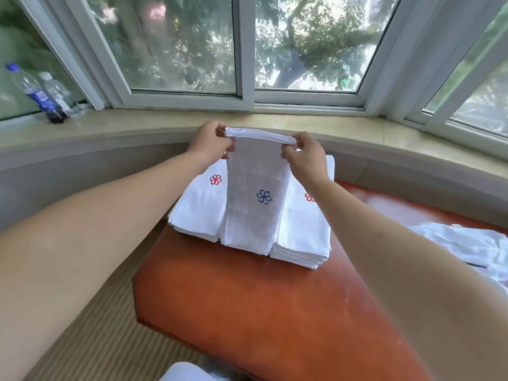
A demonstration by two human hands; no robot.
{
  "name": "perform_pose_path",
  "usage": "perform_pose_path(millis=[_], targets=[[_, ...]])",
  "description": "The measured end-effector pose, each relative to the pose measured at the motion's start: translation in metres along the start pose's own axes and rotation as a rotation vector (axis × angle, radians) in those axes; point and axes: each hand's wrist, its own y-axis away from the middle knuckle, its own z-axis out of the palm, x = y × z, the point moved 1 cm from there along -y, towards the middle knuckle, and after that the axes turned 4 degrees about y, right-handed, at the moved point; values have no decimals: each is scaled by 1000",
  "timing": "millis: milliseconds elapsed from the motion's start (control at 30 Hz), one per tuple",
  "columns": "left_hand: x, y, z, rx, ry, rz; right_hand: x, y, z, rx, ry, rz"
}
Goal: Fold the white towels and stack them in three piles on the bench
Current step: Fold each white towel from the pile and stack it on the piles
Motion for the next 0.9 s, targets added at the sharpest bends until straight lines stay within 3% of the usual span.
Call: perform_pose_path(millis=[333, 600, 733, 900], targets=[[-36, -133, 36, -131, -39, -82, 33, -106, 42, 20, 27, 150], [-114, -216, 81, -213, -59, -183, 109, -183, 95, -26, 69, 280], [-162, -230, 96, -323, -400, -25, 154, -188, 125, -147, 48, 289], [-229, -209, 117, -638, -854, 237, 213, -165, 160, -457, 586, 53]])
